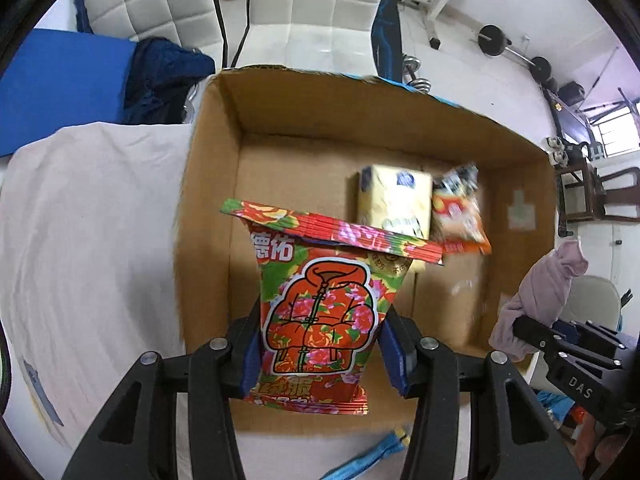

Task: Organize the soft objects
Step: 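Lift and carry red bag and lavender cloth over the box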

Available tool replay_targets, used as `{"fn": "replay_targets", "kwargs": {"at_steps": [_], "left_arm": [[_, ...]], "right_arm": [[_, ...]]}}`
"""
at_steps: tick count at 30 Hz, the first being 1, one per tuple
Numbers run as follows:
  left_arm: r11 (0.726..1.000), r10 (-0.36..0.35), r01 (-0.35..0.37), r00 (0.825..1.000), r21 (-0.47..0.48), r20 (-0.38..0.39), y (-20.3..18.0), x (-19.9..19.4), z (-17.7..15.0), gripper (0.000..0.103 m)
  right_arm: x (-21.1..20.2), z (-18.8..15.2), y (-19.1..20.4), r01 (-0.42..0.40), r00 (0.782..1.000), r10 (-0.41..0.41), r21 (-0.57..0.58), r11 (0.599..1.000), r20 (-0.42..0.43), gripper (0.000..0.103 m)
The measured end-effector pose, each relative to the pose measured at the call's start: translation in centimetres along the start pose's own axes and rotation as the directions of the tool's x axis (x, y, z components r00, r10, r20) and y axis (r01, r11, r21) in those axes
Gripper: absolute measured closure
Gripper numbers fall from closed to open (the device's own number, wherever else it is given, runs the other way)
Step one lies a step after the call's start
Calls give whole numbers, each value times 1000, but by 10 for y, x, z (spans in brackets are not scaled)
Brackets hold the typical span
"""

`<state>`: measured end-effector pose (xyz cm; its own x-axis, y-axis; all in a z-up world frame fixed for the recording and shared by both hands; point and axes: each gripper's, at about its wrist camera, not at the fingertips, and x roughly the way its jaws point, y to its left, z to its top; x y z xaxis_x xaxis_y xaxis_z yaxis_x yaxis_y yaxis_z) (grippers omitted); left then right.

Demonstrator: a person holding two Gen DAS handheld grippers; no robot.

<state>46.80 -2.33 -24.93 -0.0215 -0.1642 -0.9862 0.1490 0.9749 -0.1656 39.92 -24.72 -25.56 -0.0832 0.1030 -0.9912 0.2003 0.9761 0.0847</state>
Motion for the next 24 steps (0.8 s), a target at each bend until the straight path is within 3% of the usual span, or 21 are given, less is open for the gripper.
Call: {"fn": "replay_targets", "kwargs": {"at_steps": [9,18,21,24], "left_arm": [[1000,1,-1,997,8,-82,-3,48,50,56],[999,30,-25,992,43,-120,-13,83,73,55],[997,63,-57,990,45,-125,-14,85,77,55],[999,45,-43,990,23,-136,-12,83,80,47]], "right_arm": [[39,67,8,148,988,-149,-18,989,-40,74],[50,93,6,226,973,-227,-22,974,-53,73],[49,97,5,232,971,-233,-23,973,-56,68],[46,95,6,224,972,-225,-27,974,-61,60]]}}
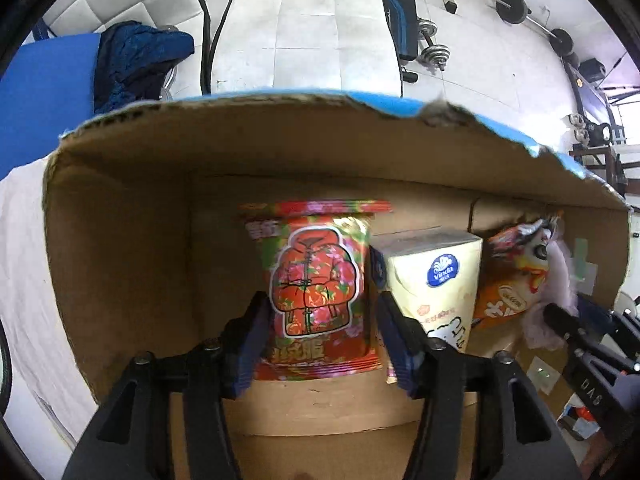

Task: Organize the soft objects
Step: 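Lift and carry red bag and lavender cloth over the box, then open both tools to release red bag and lavender cloth into box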

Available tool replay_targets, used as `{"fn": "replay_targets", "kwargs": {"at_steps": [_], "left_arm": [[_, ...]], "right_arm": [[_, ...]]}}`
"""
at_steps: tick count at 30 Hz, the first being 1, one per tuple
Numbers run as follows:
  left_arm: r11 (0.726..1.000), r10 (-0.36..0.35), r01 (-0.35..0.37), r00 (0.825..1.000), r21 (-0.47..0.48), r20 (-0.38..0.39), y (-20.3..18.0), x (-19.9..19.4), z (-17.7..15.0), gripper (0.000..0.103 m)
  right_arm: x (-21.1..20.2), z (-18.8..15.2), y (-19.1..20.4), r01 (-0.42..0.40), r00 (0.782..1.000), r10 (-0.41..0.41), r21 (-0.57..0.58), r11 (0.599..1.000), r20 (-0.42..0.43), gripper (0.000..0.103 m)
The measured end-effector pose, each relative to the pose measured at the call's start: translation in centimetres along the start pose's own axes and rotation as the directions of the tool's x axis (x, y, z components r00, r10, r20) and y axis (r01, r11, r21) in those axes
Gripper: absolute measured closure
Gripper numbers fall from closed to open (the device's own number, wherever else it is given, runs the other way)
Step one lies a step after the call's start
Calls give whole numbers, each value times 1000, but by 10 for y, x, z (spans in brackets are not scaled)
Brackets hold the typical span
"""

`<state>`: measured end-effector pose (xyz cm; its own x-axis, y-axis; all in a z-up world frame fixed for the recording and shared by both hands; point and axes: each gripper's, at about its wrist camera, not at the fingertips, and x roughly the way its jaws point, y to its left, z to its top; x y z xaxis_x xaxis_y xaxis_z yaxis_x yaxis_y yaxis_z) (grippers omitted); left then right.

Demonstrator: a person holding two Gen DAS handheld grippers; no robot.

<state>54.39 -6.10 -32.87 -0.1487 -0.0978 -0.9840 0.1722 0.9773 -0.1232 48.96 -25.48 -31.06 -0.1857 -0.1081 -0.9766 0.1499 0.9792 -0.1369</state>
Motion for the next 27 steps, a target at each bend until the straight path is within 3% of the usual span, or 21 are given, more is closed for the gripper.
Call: {"fn": "replay_targets", "kwargs": {"at_steps": [2,6,8,11,19,27], "left_arm": [[1000,-7,7,1000,-12,15,2,-5,1,36],[1000,-3,4,999,-24,41,4,-15,-5,25],[999,9,-7,999,-33,41,6,-20,-7,13],[999,10,-8,999,-41,52,8,-29,-12,5],[998,27,-19,989,-57,144,13,-55,-55,2],[996,83,-84,964,-7,252,3,-81,-128,2]], "right_arm": [[-3,-1,-1,-10,1000,10,3,1000,4,50],[-4,-4,-3,-42,999,42,4,999,7,39],[-7,-7,-2,-68,998,68,4,998,7,27],[-11,-17,2,-79,997,79,-5,997,18,9],[-16,-55,9,-126,991,126,-6,992,32,6],[-39,-115,11,-147,979,145,2,989,141,6]]}}
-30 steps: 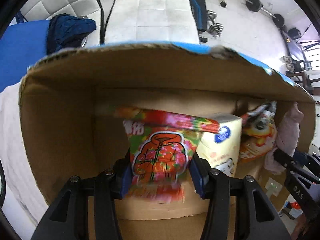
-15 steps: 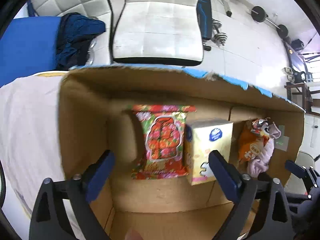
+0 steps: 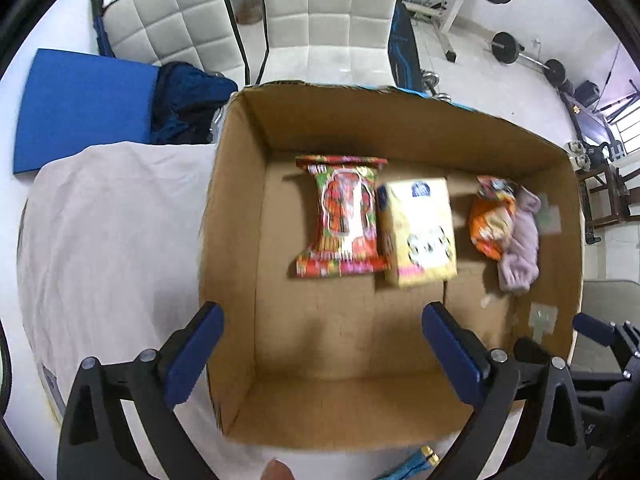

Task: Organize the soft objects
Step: 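Open both tools to release red bag and lavender cloth into box, then move left tool to blue stick snack while right tool moves to green bag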

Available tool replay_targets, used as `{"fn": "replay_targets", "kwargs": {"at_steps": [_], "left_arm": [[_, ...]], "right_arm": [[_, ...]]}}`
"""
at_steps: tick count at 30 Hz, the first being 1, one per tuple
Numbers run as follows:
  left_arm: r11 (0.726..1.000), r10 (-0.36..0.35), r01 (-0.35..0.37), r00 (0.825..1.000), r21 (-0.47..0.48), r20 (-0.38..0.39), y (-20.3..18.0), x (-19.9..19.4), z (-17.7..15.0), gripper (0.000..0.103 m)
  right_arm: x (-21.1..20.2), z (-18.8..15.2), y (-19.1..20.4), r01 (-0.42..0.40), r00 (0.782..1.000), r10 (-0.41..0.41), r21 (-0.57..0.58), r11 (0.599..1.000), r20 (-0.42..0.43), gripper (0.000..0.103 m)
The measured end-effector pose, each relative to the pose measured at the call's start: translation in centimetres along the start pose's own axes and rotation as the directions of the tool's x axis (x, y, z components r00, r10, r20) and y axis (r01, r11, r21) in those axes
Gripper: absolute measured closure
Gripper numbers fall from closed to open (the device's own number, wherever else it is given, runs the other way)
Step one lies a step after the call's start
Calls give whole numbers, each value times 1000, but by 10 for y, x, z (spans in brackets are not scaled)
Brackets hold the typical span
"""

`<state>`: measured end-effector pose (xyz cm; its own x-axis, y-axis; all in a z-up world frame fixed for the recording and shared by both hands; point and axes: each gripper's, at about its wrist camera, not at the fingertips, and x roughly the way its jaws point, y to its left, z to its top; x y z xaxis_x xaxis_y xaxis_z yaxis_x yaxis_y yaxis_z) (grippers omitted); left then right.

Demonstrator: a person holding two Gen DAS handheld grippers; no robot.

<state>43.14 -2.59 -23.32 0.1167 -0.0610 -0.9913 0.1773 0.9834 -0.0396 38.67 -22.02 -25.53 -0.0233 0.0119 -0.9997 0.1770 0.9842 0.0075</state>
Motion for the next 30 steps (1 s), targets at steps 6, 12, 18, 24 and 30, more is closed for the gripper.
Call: {"fn": "replay_targets", "kwargs": {"at_steps": [6,12,18,24,30], "left_arm": [[1000,16,-16,997,10,74,-3,-32,-38,2],[1000,17,-17,988,-2,155,-3,-67,-72,2],[1000,9,-9,977,0,213,-5,-98,-97,2],[1000,19,-22,972,9,235,-8,-110,-111,2],[985,81,-103,984,135,161,-25,-79,-159,2]], "right_arm": [[-29,-37,0,-16,996,15,5,1000,86,6],[-61,-75,3,-12,985,12,-1,1000,174,6],[-88,-102,6,-32,970,30,6,999,241,6],[-100,-118,4,-78,966,70,21,997,250,6],[-64,-152,-23,-114,983,99,86,990,157,6]]}}
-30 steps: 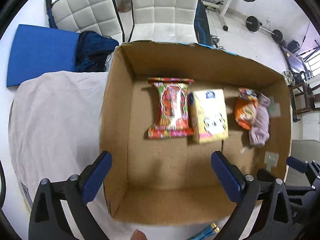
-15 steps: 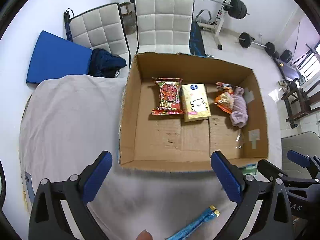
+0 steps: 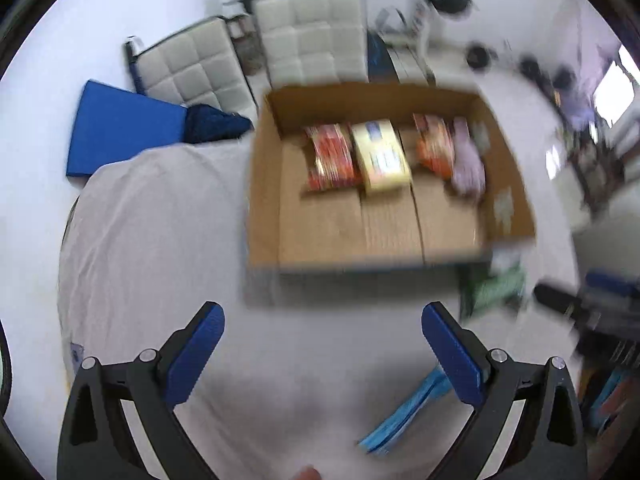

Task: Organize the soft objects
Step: 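Move left tool to blue stick snack while right tool moves to green bag, then close left tool on the blue stick snack and lift it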

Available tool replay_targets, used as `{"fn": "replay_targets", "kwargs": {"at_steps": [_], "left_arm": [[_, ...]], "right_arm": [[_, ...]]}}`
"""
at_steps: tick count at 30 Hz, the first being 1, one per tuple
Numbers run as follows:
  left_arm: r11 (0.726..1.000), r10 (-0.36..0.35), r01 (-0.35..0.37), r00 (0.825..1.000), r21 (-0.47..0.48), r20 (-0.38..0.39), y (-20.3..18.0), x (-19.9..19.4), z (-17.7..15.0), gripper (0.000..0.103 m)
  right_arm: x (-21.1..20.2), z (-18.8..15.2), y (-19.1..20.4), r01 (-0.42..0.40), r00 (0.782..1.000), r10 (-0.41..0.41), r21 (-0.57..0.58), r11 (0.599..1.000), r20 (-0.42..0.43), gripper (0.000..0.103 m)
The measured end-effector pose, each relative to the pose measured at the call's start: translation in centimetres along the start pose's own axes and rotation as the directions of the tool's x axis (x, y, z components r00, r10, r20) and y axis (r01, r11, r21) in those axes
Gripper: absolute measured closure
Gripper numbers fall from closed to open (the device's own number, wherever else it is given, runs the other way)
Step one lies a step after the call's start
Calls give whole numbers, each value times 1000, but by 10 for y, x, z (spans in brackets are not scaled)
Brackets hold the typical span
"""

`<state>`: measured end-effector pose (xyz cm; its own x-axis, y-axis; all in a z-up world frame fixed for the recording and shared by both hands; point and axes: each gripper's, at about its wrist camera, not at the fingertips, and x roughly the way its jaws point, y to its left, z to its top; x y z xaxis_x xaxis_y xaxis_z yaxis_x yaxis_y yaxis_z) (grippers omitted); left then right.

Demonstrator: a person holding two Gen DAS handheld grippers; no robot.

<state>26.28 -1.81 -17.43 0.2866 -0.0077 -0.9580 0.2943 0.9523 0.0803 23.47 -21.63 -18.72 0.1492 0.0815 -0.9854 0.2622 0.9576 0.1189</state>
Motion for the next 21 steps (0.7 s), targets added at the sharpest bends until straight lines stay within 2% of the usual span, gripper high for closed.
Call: {"fn": "replay_targets", "kwargs": {"at_steps": [3,4,7,9,11,13,15,16,17,18,19,21], "left_arm": [[994,-12,25,992,104,-124,-25,37,-42,2],[989,-30,56,982,137,-189,-37,54,-59,2],[974,-33,98,954,206,-299,-64,93,-93,2],[962,-27,121,935,244,-354,-80,115,-108,7],[953,-17,136,916,270,-401,-96,137,-121,17],[943,-6,149,900,297,-435,-108,156,-128,20],[937,12,151,889,316,-459,-118,172,-132,38],[939,-7,164,887,303,-461,-119,172,-131,47],[945,-32,176,888,275,-458,-119,170,-125,67],[948,-51,188,885,255,-462,-118,169,-120,73],[955,-74,196,884,223,-462,-115,167,-113,75],[971,-93,178,898,161,-431,-107,163,-97,77]], "right_arm": [[30,-27,-22,16,996,-13,37,999,-83,6],[43,-37,-31,28,993,-21,53,998,-118,6],[76,-63,-53,42,979,-21,100,994,-202,6],[90,-74,-61,59,972,-33,109,992,-232,6],[100,-82,-69,60,966,-25,127,990,-257,6],[107,-87,-75,53,961,-12,142,988,-277,6],[110,-89,-79,43,960,1,150,988,-280,6],[110,-88,-81,39,961,5,150,988,-277,6],[111,-87,-82,35,962,8,153,988,-274,6],[111,-85,-85,21,963,23,161,987,-267,6],[111,-81,-88,-3,965,49,176,984,-258,6],[113,-74,-97,-63,962,126,254,965,-242,6]]}}
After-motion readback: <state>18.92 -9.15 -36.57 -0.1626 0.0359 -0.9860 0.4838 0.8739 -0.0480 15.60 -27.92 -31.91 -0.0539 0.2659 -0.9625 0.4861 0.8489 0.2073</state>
